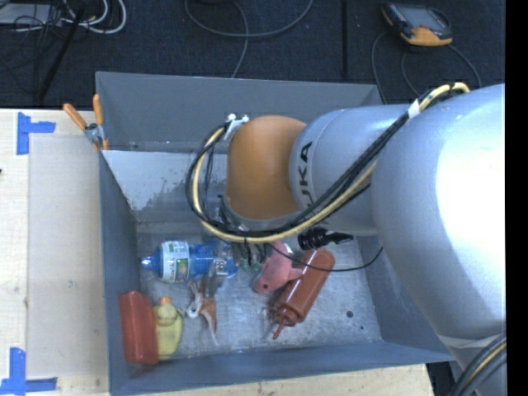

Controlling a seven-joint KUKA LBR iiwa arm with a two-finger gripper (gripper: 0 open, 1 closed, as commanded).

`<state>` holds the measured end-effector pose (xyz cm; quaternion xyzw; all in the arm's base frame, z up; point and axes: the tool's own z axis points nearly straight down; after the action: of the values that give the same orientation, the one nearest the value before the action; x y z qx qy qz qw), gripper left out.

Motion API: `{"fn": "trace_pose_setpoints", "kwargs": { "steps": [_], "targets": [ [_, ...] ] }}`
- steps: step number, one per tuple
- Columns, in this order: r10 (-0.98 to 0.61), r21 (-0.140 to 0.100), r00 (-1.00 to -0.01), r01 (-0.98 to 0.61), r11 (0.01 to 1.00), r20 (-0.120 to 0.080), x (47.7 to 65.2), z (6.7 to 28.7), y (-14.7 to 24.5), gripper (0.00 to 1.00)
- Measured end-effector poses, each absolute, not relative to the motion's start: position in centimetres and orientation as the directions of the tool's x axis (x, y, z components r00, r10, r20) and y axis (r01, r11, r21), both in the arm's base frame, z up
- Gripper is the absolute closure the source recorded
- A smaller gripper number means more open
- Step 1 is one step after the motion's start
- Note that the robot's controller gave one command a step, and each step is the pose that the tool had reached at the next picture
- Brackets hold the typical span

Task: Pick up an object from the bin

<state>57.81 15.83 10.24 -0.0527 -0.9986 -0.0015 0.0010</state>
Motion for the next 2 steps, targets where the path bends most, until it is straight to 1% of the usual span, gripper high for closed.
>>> {"fn": "trace_pose_setpoints", "kwargs": {
  "steps": [1,2],
  "targets": [
    [0.115,-0.002,-0.993,0.115,0.993,0.000,58.7,8.8,14.1,0.00],
    [0.079,0.004,-0.997,0.079,0.997,0.007,60.4,8.0,14.8,1.00]
  ]
}}
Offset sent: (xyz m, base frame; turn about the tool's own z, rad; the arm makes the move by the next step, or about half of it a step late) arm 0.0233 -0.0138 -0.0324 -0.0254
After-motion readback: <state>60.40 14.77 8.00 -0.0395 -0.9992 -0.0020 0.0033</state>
